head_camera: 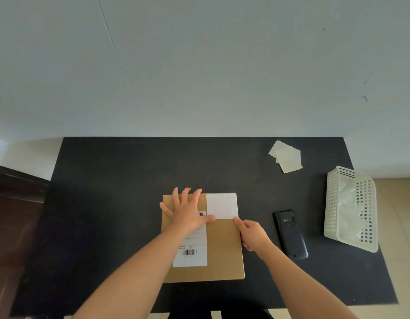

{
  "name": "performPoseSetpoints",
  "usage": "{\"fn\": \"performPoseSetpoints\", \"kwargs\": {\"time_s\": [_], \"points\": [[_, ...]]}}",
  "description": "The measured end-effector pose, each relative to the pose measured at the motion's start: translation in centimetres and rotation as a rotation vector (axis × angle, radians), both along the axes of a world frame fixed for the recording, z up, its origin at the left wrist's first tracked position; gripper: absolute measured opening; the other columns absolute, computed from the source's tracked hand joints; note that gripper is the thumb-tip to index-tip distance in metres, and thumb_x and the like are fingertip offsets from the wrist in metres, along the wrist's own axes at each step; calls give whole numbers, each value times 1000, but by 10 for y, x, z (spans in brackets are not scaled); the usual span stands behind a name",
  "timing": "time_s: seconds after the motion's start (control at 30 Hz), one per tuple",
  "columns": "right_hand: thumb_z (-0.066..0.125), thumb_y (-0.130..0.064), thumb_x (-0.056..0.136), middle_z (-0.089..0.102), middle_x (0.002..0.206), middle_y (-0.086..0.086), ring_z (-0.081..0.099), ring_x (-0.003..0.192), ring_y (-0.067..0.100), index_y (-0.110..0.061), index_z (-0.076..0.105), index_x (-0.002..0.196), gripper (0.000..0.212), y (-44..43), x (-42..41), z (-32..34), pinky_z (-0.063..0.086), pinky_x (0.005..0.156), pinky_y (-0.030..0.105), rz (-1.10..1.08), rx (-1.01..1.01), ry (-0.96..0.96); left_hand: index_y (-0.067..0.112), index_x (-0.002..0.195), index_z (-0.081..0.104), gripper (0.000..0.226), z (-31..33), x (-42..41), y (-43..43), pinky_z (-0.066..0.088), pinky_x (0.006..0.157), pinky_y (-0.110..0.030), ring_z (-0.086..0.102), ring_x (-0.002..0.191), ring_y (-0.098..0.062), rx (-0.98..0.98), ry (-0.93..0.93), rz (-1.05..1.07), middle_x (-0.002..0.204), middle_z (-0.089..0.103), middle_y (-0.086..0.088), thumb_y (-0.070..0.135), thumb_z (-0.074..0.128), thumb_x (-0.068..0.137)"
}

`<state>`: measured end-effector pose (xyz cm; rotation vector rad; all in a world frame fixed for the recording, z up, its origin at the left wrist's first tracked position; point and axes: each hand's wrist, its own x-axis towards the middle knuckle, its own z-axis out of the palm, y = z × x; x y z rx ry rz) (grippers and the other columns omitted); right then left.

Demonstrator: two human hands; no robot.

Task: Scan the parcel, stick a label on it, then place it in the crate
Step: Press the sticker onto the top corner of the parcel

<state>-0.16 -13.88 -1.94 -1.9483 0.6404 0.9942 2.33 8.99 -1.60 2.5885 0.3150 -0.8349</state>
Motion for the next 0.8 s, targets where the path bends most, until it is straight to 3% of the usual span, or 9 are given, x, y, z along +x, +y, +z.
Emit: {"fn": "performPoseSetpoints", "kwargs": {"time_s": [0.07,0.23,0.37,0.47,0.53,0.6,0.7,0.8], "points": [[44,-66,98,45,51,-4,43,39,13,-16,42,64,60,3,2,5,37,40,22,86,-93,18,48,156,19,106,3,3,0,-6,110,-83,-16,157,-31,-7,14,2,170,11,4,80,70,69],[27,-80,91,55,61,-2,52,54,16,-17,47,63,72,4,0,8,42,56,30,248,-261,37,50,153,23,96,7,6,2,-3,110,-82,-8,157,-31,-17,43,-20,166,19,5,75,71,74],[17,-89,81,57,66,-2,53,59,16,-18,48,66,79,8,11,16,44,59,34,156,-311,-19,51,144,41,63,7,7,4,0,115,-77,3,156,-24,-27,-29,75,160,32,9,76,49,86],[13,-96,72,66,87,0,63,78,20,-14,62,94,98,22,38,19,48,65,37,125,-350,-57,51,122,55,58,7,17,-7,-2,116,-73,14,151,-21,13,-23,214,146,46,10,85,34,79],[17,-98,68,63,104,1,61,93,25,-15,58,125,109,38,56,18,44,71,42,145,-372,-23,49,110,55,63,5,23,-18,-7,115,-73,19,145,-22,68,21,287,137,49,8,92,31,72],[22,-98,66,63,118,6,60,106,29,-16,49,140,113,49,67,16,41,76,43,160,-400,12,46,104,52,62,1,26,-26,-11,112,-76,20,143,-27,99,45,332,134,48,4,95,33,71],[28,-92,75,64,123,8,61,108,30,-15,50,142,104,49,72,7,47,78,41,165,-394,19,42,99,51,57,-6,27,-29,-12,109,-78,22,139,-29,94,22,347,130,48,3,91,37,74],[23,-80,91,62,101,8,59,89,30,-12,60,130,86,37,73,2,53,71,39,137,-302,9,41,97,52,45,-10,25,-26,-12,110,-79,23,140,-28,57,-11,365,131,49,4,82,42,81]]}}
